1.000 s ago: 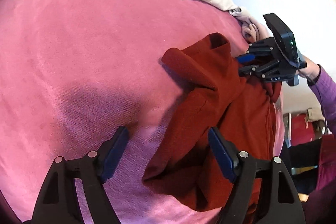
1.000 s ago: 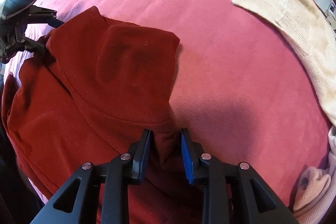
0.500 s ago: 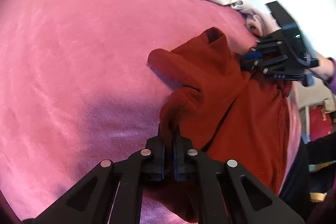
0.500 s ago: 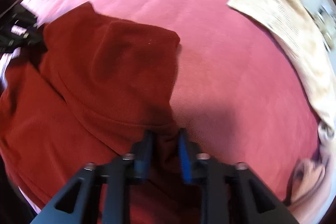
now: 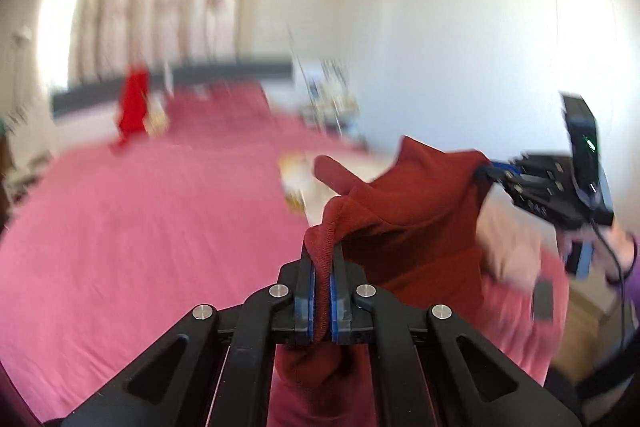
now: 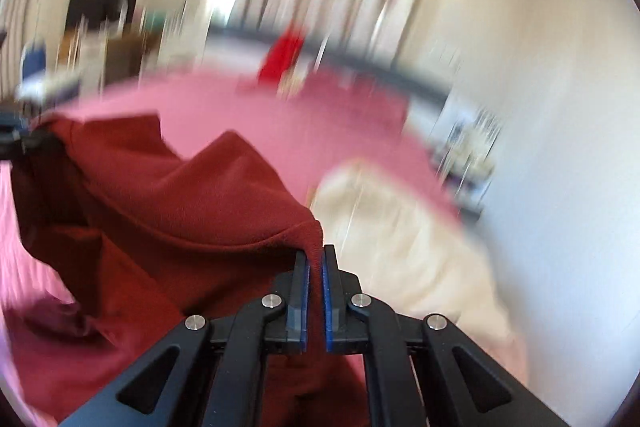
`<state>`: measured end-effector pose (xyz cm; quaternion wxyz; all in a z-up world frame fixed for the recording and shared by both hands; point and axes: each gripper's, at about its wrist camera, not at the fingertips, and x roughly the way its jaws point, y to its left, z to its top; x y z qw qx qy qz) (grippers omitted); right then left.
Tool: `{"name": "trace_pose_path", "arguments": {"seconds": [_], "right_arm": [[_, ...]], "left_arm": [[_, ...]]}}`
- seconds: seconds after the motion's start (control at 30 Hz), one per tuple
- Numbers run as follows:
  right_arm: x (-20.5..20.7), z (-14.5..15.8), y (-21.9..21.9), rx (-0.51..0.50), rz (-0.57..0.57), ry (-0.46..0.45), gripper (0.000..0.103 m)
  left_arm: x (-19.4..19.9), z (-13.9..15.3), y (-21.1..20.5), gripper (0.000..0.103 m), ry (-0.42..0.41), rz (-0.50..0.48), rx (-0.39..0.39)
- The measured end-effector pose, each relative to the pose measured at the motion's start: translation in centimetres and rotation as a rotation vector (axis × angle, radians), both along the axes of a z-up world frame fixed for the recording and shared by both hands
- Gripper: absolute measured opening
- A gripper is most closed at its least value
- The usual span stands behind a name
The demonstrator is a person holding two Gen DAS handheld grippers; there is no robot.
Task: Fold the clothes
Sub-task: 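Lift the dark red garment high with both grippers to shake it out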
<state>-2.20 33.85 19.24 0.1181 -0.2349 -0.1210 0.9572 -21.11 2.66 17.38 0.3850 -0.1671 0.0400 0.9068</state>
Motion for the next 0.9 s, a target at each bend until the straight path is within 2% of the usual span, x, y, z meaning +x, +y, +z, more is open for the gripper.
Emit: {"name": "trace_pose_path", "arguments": {"seconds": [0.03, 0.17, 0.23, 0.27, 0.4, 0.53, 0.63, 0.8, 0.9], "right_arm": [[0.4, 2.3, -1.3, 0.016, 0.005, 0.082, 0.004], [-1.8, 10.0, -12.4, 0.121, 0.027, 0.41, 0.004], [-0.9, 11.0, -16.8, 0.17, 0.039, 0.518, 0.004], [-1.1, 11.9, -17.7, 0.159, 0.052, 0.522, 0.004], [-1.2, 15.5, -21.5, 0.125, 0.104, 0.547, 0.004], [2.5, 17.0, -23.8, 0.151, 0.129, 0.66, 0.004], [4.8, 17.2, -25.2, 0.163, 0.152, 0.669, 0.004], [9.0, 16.1, -25.7, 0.085, 0.213, 0.678, 0.004], [11.2, 14.8, -25.9, 0.035, 0.257, 0.656, 0.004]], "left_arm": [[1.0, 2.5, -1.5, 0.005, 0.053, 0.024, 0.034], [6.1, 10.8, -7.4, 0.005, 0.27, 0.106, 0.144], [8.9, 13.9, -10.4, 0.005, 0.384, 0.164, 0.169], [9.8, 14.9, -11.5, 0.005, 0.411, 0.188, 0.177], [12.3, 17.4, -15.4, 0.005, 0.412, 0.211, 0.214], [15.8, 18.4, -17.9, 0.005, 0.469, 0.222, 0.204], [17.8, 18.4, -18.8, 0.005, 0.455, 0.209, 0.212], [24.4, 19.0, -21.9, 0.005, 0.438, 0.155, 0.211], [24.8, 16.5, -22.5, 0.005, 0.405, 0.185, 0.189]]}}
